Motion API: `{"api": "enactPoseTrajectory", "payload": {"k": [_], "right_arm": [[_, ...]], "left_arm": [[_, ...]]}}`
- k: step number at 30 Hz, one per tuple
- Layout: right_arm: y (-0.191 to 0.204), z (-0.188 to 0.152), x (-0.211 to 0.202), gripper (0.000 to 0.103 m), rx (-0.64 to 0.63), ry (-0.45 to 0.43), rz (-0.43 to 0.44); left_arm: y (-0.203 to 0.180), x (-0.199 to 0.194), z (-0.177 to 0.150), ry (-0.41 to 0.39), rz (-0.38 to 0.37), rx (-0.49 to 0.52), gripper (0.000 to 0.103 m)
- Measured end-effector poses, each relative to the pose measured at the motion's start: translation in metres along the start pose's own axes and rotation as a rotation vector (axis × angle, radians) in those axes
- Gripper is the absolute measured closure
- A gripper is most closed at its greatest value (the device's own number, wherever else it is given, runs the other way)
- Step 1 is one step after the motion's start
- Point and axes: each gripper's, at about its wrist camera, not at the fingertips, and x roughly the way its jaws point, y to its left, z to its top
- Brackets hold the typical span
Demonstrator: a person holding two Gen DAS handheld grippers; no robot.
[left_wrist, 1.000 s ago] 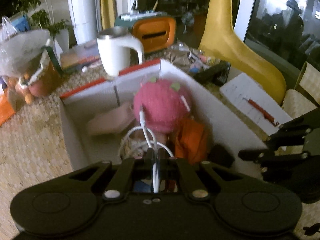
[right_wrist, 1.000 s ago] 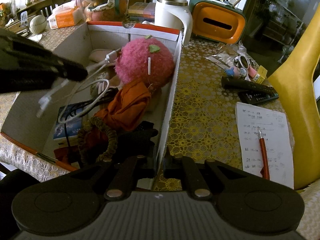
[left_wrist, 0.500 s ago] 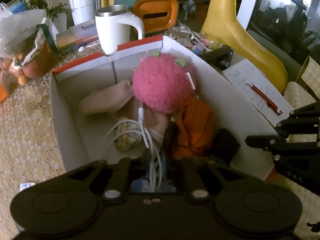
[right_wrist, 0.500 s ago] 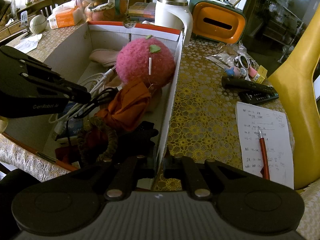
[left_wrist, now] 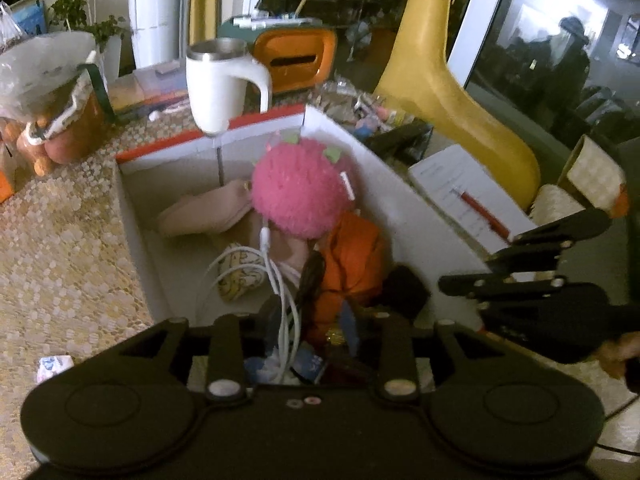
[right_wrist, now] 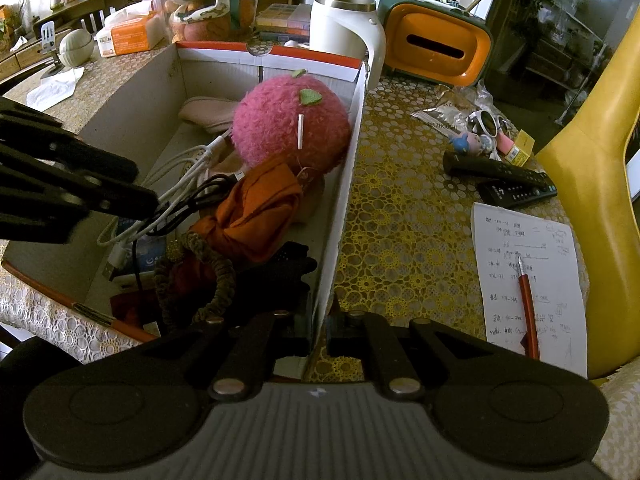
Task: Organize objects
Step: 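Open the left gripper to drop the cable in the box, then move the left gripper back and grasp the white printed pouch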
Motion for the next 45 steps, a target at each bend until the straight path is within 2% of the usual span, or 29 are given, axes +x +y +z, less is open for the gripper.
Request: {"api": "enactPoseTrajectory", "payload": {"k": [4, 7, 10, 15, 18, 20, 22, 26, 37, 42, 45], "right_arm": [[0.0, 0.0, 0.0, 0.097, 0.0, 0.0, 0.0], [0.0, 0.0, 0.0, 0.097, 0.0, 0.0, 0.0], [0.0, 0.0, 0.0, 0.097, 0.0, 0.001, 0.001], [0.001, -0.001, 0.0, 0.097, 0.001, 0.001, 0.001], [0.001, -0.001, 0.0, 0.097, 0.001, 0.001, 0.001], [0.001, -0.001, 0.0, 0.097, 0.001, 0.002, 0.001], [0.001, -0.001, 0.0, 0.097, 0.002, 0.002, 0.002], [0.002, -0.003, 0.0, 0.097, 0.004, 0.003, 0.002], [0.002, -0.004, 0.001, 0.097, 0.008, 0.006, 0.003], [0.002, -0.005, 0.001, 0.097, 0.008, 0.006, 0.003], [0.002, -0.004, 0.001, 0.097, 0.009, 0.006, 0.003]], "left_arm": [[0.007, -0.02, -0.002, -0.035, -0.001, -0.015, 0.064], [0.018, -0.032, -0.005, -0.053, 0.017, -0.031, 0.062], [0.032, -0.043, -0.008, -0.066, 0.053, -0.042, 0.061], [0.063, -0.06, -0.017, -0.081, 0.135, -0.082, 0.053], [0.084, -0.067, -0.023, -0.083, 0.193, -0.114, 0.044], [0.097, -0.07, -0.028, -0.083, 0.226, -0.136, 0.025], [0.108, -0.069, -0.033, -0.084, 0.262, -0.151, 0.014], [0.125, -0.058, -0.042, -0.049, 0.296, -0.193, 0.005], [0.166, -0.004, -0.072, 0.074, 0.346, -0.339, 0.004], [0.179, 0.007, -0.085, 0.068, 0.359, -0.42, 0.005], [0.183, 0.009, -0.089, 0.065, 0.372, -0.438, 0.012]]}}
